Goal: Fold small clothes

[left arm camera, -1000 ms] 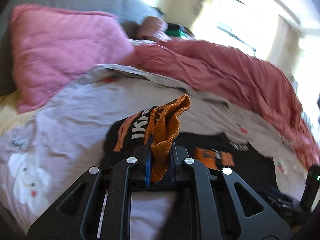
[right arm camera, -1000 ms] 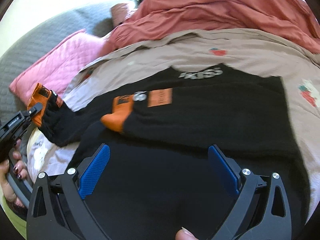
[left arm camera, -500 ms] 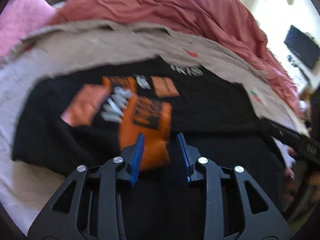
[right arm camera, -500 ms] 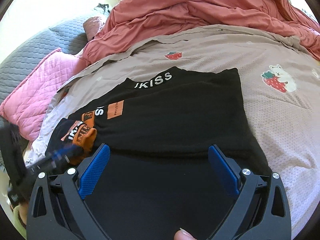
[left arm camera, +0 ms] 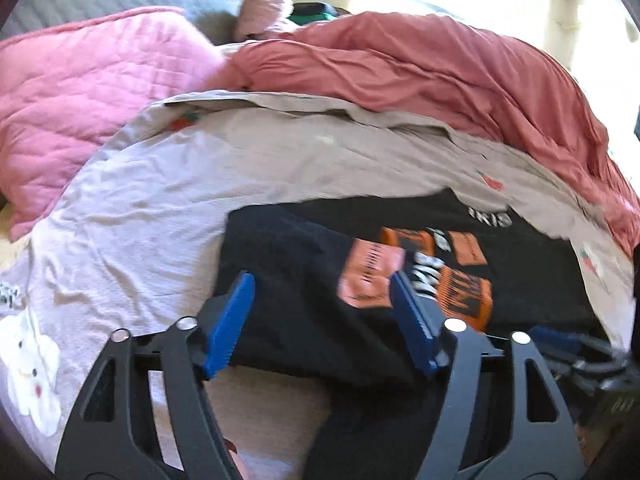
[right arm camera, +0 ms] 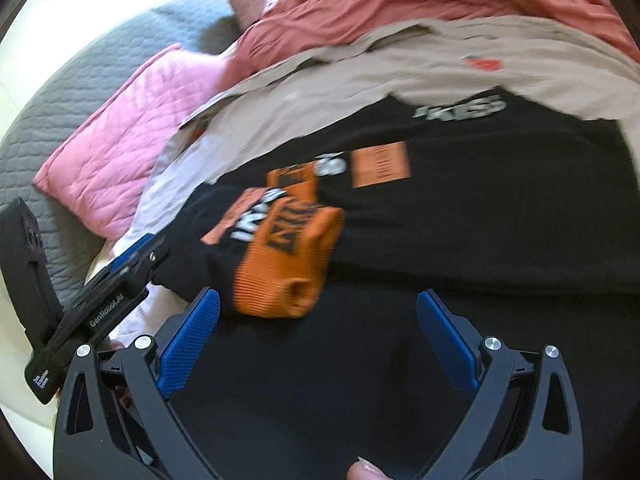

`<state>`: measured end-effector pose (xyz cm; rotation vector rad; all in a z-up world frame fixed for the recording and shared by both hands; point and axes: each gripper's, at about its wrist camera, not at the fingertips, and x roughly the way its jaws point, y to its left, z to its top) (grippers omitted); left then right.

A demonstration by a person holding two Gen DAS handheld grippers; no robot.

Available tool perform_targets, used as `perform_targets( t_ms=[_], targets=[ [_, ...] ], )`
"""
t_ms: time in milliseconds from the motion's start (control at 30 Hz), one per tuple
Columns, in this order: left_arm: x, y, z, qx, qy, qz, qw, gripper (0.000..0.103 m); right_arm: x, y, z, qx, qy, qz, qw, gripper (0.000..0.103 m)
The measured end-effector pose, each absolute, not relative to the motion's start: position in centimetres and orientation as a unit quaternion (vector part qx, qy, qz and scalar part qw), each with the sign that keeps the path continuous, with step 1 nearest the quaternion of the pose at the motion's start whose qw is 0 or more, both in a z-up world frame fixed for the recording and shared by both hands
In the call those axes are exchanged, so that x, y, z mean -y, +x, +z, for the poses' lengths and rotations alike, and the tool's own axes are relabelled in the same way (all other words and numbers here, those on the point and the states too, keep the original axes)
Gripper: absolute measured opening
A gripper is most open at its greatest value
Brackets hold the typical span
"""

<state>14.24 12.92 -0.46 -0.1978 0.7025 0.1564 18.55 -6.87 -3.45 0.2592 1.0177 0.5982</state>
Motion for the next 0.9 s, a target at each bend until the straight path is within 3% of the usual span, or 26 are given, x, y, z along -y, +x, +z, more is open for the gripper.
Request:
perform_targets(
  t_ms=[100, 133, 167, 200, 233, 333, 467, 900],
  targets=[
    [-14.6, 14.0, -0.4, -0.341, -0.12, 0.085, 0.929, 0.073, 5.5, 19.4, -4.3, -0.491, 0.139, 0.275, 0.815, 0.098],
    [-15.0, 13.9, -0.3, -0.339, -0.126, 0.088, 0.928, 0.074, 5.2, 19.7, -4.6, -0.493, 0.152, 0.271, 0.812, 0.092],
    [-15.4, 13.9, -0.3, -0.338, -0.132, 0.09, 0.928, 0.075, 5.0, 19.9, -4.7, -0.491, 0.155, 0.268, 0.814, 0.082],
    [-15.5, 13.8, -0.2, -0.336, -0.136, 0.09, 0.927, 0.075, 4.8, 20.1, -4.8, -0.49, 0.154, 0.262, 0.817, 0.058],
    [-15.8, 13.9, -0.2, -0.334, -0.145, 0.089, 0.927, 0.076, 4.7, 20.2, -4.9, -0.49, 0.154, 0.261, 0.817, 0.041],
    [-16.6, 13.8, -0.1, -0.327, -0.173, 0.084, 0.925, 0.077, 5.0, 20.2, -4.5, -0.479, 0.159, 0.256, 0.825, 0.022],
    [-17.2, 13.6, -0.1, -0.32, -0.189, 0.091, 0.924, 0.077, 5.8, 19.9, -2.6, -0.448, 0.154, 0.275, 0.836, 0.012],
    [-15.6, 13.6, 0.7, -0.295, -0.155, 0.071, 0.94, 0.077, 9.8, 21.4, 5.5, -0.343, 0.083, 0.285, 0.891, 0.01]
  ],
)
